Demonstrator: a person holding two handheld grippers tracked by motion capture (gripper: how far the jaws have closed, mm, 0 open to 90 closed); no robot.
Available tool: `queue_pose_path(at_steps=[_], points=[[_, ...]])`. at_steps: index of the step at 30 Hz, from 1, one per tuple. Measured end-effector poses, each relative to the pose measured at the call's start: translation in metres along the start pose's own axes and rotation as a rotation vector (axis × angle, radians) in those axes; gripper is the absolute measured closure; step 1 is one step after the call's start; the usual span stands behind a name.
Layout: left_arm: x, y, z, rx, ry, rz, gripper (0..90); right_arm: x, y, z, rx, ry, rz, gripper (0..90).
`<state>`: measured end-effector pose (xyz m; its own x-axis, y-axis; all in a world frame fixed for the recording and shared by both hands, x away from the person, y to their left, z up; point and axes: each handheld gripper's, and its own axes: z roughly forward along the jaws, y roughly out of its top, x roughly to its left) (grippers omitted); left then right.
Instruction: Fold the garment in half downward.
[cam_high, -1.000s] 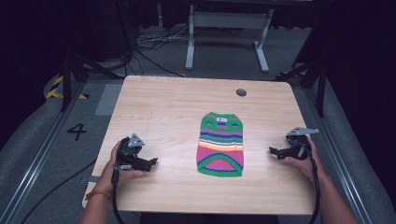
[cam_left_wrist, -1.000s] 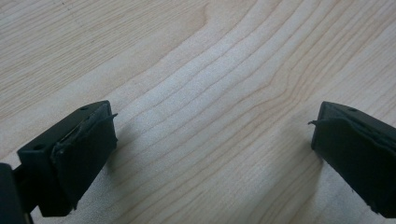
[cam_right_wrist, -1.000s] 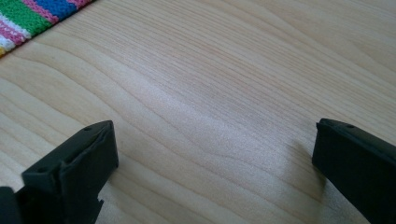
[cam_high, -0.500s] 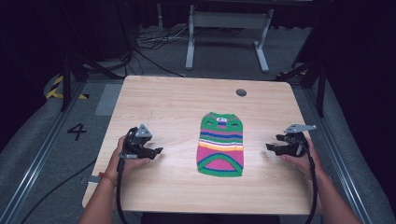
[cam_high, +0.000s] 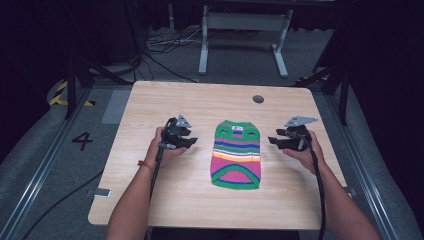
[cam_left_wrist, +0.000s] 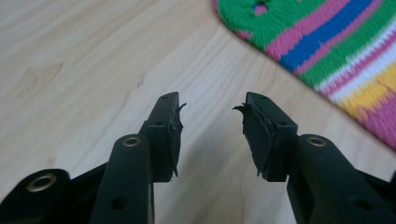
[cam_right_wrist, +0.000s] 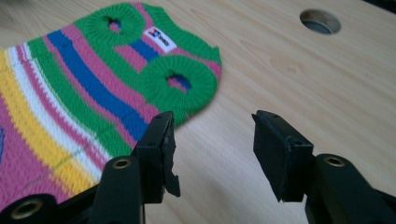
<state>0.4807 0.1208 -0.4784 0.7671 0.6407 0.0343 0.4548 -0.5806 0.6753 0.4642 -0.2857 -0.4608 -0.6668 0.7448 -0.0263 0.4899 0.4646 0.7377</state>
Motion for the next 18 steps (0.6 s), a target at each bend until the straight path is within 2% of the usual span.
queue_pose_path(at_steps=[2,5,6,9,11,14,15,18], points=[[-0.001,0.008,0.012,0.012,-0.007,-0.017,58.9,0.001,0.009,0.007,-0.014,0.009,-0.001,51.7],[-0.001,0.020,0.027,0.007,0.002,-0.038,60.8,-0.002,0.022,0.023,0.002,-0.004,-0.002,53.7],[-0.001,0.020,0.027,0.007,0.002,-0.038,60.2,-0.002,0.022,0.023,0.002,-0.004,-0.002,53.7],[-0.002,0.030,0.036,-0.012,0.017,-0.059,59.4,-0.007,0.031,0.045,0.027,-0.013,0.018,58.0],[0.000,0.040,0.043,-0.014,0.021,-0.087,57.6,-0.008,0.032,0.049,0.029,-0.021,0.015,59.8],[0.002,0.048,0.047,-0.024,0.024,-0.091,57.1,-0.012,0.034,0.063,0.053,-0.031,0.042,61.0],[0.003,0.054,0.052,-0.042,0.013,-0.113,57.0,-0.014,0.035,0.067,0.056,-0.029,0.054,60.8],[0.003,0.061,0.058,-0.040,-0.002,-0.117,55.4,-0.015,0.035,0.072,0.053,-0.028,0.065,60.9]])
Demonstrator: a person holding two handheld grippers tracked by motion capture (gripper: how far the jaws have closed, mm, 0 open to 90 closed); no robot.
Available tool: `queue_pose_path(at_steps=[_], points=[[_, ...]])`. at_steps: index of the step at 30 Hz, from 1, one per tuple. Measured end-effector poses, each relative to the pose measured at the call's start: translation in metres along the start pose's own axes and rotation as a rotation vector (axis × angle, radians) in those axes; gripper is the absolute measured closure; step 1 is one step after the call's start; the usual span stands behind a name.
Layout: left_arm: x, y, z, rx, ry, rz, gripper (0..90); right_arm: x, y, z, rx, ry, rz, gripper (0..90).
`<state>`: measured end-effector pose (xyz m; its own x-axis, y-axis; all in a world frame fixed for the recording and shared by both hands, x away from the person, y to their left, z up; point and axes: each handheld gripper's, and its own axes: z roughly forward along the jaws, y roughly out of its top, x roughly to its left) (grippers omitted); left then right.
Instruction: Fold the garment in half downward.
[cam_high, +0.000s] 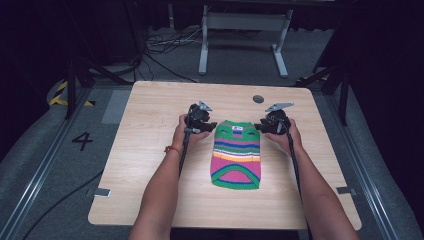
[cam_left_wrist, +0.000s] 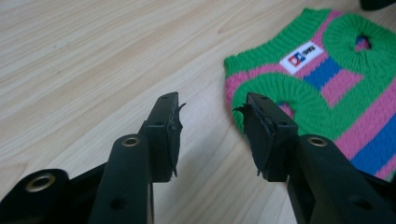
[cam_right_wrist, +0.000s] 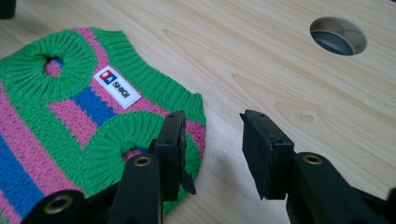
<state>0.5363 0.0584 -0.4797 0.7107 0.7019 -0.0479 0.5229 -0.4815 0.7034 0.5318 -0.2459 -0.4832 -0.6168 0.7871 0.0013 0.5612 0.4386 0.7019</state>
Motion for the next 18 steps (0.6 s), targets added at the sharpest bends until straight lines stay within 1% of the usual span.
queue_pose_path(at_steps=[1,2,5,6,7,9,10,11,12,13,14,15,16,17,18], points=[[0.000,0.003,0.003,0.009,-0.006,0.014,54.9,0.000,0.000,0.002,0.003,0.005,0.003,60.4],[-0.002,0.006,0.007,0.015,0.004,0.023,54.7,0.000,0.000,0.004,0.010,-0.001,-0.002,59.8],[-0.002,0.015,0.016,0.018,-0.008,0.015,54.4,0.002,0.001,0.011,0.022,-0.010,-0.015,61.6],[-0.003,0.017,0.017,0.019,-0.017,0.018,54.3,0.002,0.001,0.012,0.019,-0.007,-0.003,61.8],[-0.004,0.018,0.020,0.019,-0.028,0.032,54.5,0.002,0.002,0.013,0.011,0.004,0.012,62.1],[-0.005,0.020,0.026,0.048,-0.027,0.062,55.4,0.003,0.003,0.016,0.009,0.009,0.028,63.3],[-0.005,0.020,0.029,0.050,-0.034,0.054,56.3,0.004,0.003,0.018,0.014,0.016,0.033,65.7],[-0.006,0.020,0.031,0.052,-0.039,0.046,57.0,0.006,0.004,0.020,0.025,0.022,0.025,66.6],[-0.006,0.020,0.034,0.051,-0.056,0.048,57.4,0.006,0.004,0.021,0.029,0.017,0.019,66.7],[-0.008,0.020,0.036,0.061,-0.072,0.054,58.3,0.007,0.005,0.022,0.032,0.016,0.026,66.7],[-0.009,0.020,0.038,0.071,-0.072,0.062,59.6,0.007,0.006,0.022,0.036,0.016,0.030,67.1],[-0.011,0.021,0.040,0.097,-0.077,0.081,60.5,0.007,0.006,0.022,0.040,0.017,0.026,67.0],[-0.012,0.020,0.041,0.100,-0.079,0.085,61.7,0.007,0.007,0.023,0.042,0.014,0.025,66.7],[-0.012,0.020,0.040,0.102,-0.076,0.063,62.0,0.006,0.006,0.024,0.041,0.017,0.031,66.1],[-0.012,0.020,0.040,0.102,-0.076,0.063,62.7,0.006,0.006,0.024,0.041,0.017,0.031,66.1]])
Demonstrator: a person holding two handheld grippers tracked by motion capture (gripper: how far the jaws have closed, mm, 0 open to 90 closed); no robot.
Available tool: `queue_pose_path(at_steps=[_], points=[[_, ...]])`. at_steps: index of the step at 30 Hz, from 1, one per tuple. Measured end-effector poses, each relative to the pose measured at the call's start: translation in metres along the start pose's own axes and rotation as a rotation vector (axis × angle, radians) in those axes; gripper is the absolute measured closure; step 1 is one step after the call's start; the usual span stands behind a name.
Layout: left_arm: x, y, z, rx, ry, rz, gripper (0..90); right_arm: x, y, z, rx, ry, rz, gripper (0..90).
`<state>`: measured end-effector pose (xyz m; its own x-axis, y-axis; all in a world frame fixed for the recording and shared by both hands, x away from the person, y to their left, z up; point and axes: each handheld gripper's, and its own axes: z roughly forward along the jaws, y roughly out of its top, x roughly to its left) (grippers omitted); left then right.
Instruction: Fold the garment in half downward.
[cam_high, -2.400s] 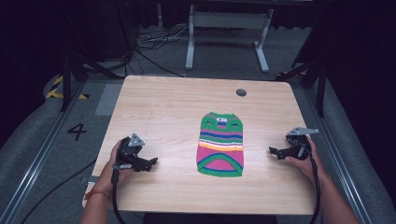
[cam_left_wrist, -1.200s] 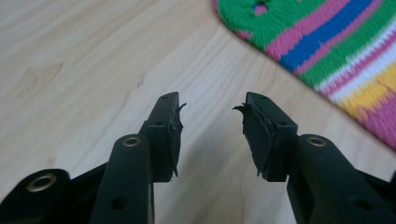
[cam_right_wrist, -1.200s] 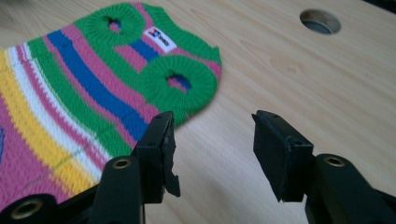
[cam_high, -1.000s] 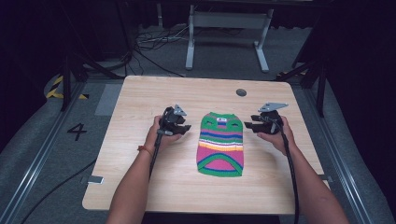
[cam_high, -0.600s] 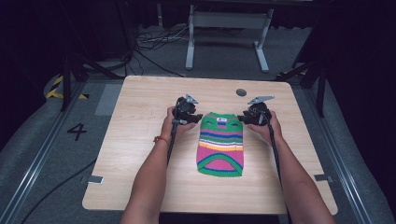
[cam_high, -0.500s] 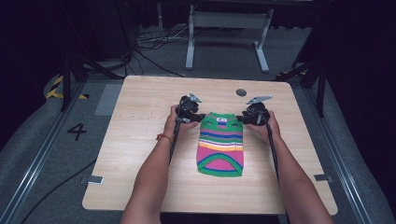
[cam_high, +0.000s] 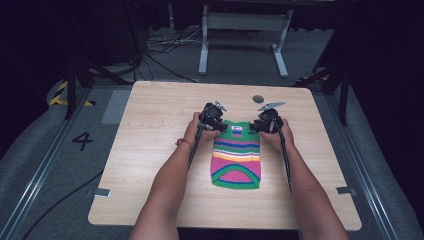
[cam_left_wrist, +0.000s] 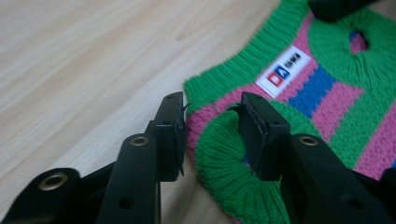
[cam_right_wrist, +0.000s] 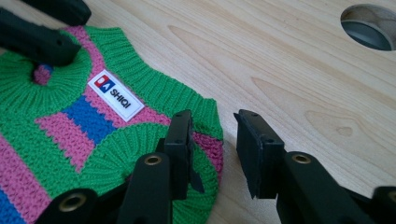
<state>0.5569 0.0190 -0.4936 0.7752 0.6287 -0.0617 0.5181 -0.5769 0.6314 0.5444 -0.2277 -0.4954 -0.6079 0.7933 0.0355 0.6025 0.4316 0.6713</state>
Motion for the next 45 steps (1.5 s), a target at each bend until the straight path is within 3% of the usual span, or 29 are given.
queue_pose_path(at_steps=[2,8,10,16,23,27,28,32,35,37,39,43,45], points=[[0.001,-0.003,0.000,-0.009,-0.007,-0.014,63.2,-0.002,-0.001,0.000,-0.002,-0.006,0.006,60.9],[0.001,-0.009,-0.001,-0.039,-0.027,-0.055,66.3,-0.007,-0.004,0.001,-0.005,0.035,0.039,64.0],[0.003,-0.009,-0.001,-0.038,-0.040,-0.050,69.0,-0.006,-0.003,0.001,0.000,0.067,0.043,74.8],[0.003,-0.009,-0.002,-0.029,-0.069,-0.038,78.5,-0.003,-0.001,0.001,0.008,0.086,0.027,83.0],[0.000,-0.008,-0.009,-0.061,-0.022,-0.020,82.5,0.000,-0.001,-0.002,-0.007,0.078,0.006,85.7],[-0.003,-0.004,-0.019,-0.079,-0.008,-0.006,82.4,0.002,0.002,-0.011,-0.051,0.093,0.003,85.7],[-0.005,-0.002,-0.024,-0.072,-0.023,-0.006,81.9,0.004,0.005,-0.019,-0.072,0.104,-0.008,85.6],[-0.012,-0.002,-0.034,-0.078,-0.019,0.021,81.3,0.008,0.006,-0.031,-0.102,0.119,-0.026,85.6],[-0.019,-0.007,-0.048,-0.092,-0.009,0.060,81.3,0.016,0.002,-0.045,-0.139,0.150,-0.069,85.7],[-0.024,-0.011,-0.056,-0.114,-0.020,0.075,81.3,0.023,-0.002,-0.054,-0.154,0.169,-0.095,85.6],[-0.032,-0.018,-0.068,-0.140,-0.027,0.116,81.3,0.030,-0.007,-0.064,-0.184,0.198,-0.118,85.7],[-0.044,-0.027,-0.084,-0.147,-0.018,0.177,81.0,0.046,-0.016,-0.077,-0.183,0.220,-0.188,85.6],[-0.046,-0.030,-0.088,-0.150,-0.021,0.188,81.0,0.051,-0.020,-0.082,-0.191,0.244,-0.196,85.5]])
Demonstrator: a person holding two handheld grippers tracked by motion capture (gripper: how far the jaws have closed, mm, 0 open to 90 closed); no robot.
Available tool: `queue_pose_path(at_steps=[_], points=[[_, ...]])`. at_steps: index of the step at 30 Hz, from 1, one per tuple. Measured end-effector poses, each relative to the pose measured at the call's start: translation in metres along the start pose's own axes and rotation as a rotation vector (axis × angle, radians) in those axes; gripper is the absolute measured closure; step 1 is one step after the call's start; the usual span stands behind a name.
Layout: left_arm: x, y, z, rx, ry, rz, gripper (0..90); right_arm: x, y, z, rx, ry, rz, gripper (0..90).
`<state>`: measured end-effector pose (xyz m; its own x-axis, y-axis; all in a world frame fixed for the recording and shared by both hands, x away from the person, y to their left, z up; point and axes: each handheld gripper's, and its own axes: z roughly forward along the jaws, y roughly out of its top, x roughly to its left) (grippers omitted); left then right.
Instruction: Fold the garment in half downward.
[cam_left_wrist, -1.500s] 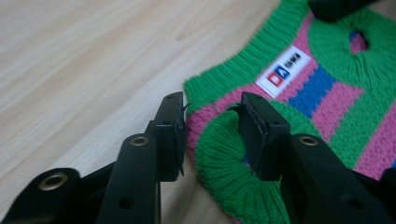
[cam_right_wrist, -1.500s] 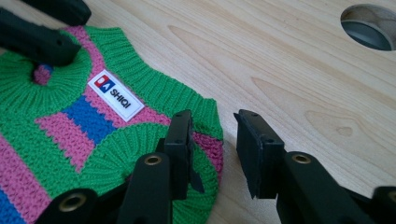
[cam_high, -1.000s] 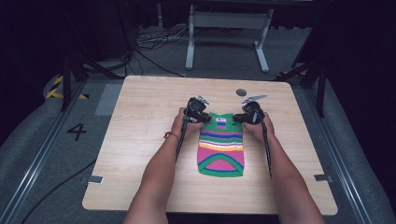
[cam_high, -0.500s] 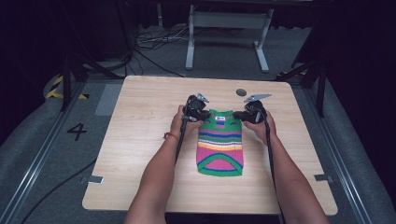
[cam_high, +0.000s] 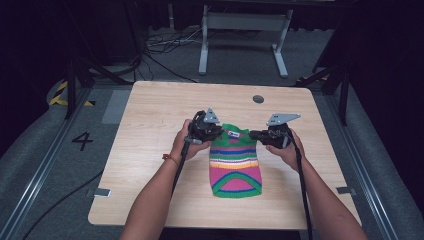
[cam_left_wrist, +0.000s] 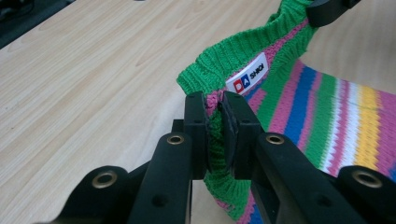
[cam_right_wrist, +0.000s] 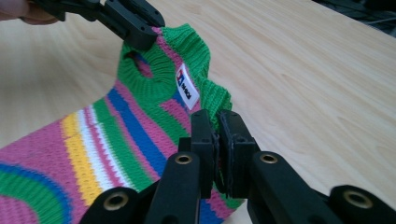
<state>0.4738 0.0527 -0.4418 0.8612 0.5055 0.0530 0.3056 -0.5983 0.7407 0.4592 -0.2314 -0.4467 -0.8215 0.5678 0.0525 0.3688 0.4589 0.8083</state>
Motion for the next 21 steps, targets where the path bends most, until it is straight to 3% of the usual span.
queue_pose_path(at_steps=[5,12,21], points=[[-0.011,-0.010,-0.013,-0.022,-0.008,0.024,80.8,0.007,-0.005,-0.009,-0.017,0.037,-0.022,85.5],[-0.026,-0.017,-0.020,-0.006,-0.044,0.082,79.9,0.015,-0.014,-0.020,-0.025,0.086,-0.055,85.4],[-0.065,-0.033,-0.037,0.030,-0.076,0.192,79.8,0.038,-0.022,-0.035,0.009,0.147,-0.135,85.4]])
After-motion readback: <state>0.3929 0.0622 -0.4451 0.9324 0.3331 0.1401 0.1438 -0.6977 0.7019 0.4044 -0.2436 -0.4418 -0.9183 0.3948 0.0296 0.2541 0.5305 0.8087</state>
